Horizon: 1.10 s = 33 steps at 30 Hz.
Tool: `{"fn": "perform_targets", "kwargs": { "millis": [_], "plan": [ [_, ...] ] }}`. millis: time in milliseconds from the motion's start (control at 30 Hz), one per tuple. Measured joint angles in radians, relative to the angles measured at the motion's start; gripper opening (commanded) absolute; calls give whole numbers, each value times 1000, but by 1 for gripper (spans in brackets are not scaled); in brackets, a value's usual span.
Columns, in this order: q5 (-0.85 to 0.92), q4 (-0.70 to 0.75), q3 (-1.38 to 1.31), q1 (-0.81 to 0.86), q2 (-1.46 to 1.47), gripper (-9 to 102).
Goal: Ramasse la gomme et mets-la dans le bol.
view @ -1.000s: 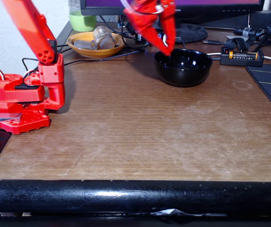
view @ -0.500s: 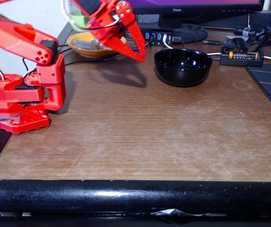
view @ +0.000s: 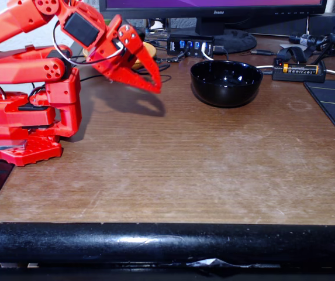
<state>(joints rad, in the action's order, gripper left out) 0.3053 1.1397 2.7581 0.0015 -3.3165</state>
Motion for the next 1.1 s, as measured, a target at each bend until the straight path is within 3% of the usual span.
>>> {"fn": "perform_targets", "kwargs": {
  "millis": [433, 767, 1100],
  "plan": [
    [-35, 144, 121, -37, -17, -3],
    [-48, 95, 307, -49, -18, -6],
    [-44, 87, 314, -51, -18, -6]
  ]
}}
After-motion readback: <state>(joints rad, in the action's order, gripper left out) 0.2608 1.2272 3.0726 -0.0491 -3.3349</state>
